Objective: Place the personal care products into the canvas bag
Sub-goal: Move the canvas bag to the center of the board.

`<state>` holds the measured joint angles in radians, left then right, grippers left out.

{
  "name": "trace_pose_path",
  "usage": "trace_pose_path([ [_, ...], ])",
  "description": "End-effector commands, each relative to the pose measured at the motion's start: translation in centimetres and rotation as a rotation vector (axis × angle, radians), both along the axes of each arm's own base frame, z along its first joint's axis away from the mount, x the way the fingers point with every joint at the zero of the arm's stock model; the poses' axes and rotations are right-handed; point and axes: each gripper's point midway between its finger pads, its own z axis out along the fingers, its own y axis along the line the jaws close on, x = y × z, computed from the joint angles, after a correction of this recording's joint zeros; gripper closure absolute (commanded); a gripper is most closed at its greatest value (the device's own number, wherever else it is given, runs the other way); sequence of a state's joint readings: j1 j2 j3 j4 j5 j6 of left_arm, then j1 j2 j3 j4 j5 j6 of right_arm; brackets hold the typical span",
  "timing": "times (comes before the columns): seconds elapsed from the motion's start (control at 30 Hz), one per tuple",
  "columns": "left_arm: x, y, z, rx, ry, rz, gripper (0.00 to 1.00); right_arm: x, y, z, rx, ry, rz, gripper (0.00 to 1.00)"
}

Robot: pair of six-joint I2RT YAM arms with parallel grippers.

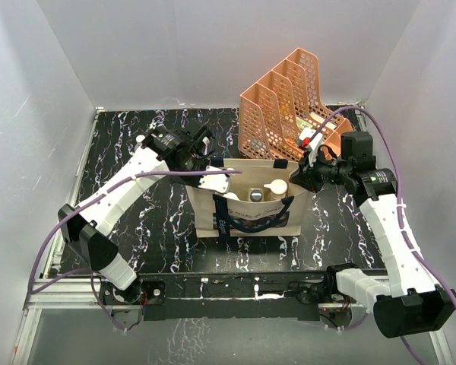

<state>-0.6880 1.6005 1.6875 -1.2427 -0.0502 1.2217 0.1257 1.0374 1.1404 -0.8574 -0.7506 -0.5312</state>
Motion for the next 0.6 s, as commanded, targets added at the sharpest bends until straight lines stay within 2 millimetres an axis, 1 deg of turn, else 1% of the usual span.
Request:
trace_pose_path([
  [0.0, -0.3, 3.1, 2.6, 0.031, -0.090, 0.082, 1.00, 1.6, 0.6, 1.5, 0.023, -0.068, -0.006, 0.92],
  [0.13, -0.6, 2.9, 2.4, 0.003, -0.084, 0.100, 1.00, 2.1, 0.3, 1.5, 0.010, -0.070, -0.040, 0.92],
  [0.27, -0.8, 2.3, 1.4, -0.028, -0.065, 0.117, 1.00, 2.4, -0.9, 1.3, -0.035, -0.084, -0.105, 0.90],
  [0.3, -0.9, 2.1, 1.2, -0.043, -0.057, 0.123, 0.98, 2.4, -1.3, 1.1, -0.050, -0.086, -0.118, 0.89],
  [0.37, -1.0, 1.7, 0.9, -0.065, -0.051, 0.138, 0.89, 2.6, -2.1, 0.9, -0.084, -0.093, -0.155, 0.85],
  [0.43, -1.0, 1.3, 1.0, -0.086, -0.054, 0.154, 0.82, 2.7, -2.8, 0.8, -0.113, -0.100, -0.188, 0.81],
  [0.57, -1.1, 0.5, 2.2, -0.158, -0.063, 0.172, 0.67, 3.1, -3.8, 1.1, -0.139, -0.107, -0.231, 0.72],
])
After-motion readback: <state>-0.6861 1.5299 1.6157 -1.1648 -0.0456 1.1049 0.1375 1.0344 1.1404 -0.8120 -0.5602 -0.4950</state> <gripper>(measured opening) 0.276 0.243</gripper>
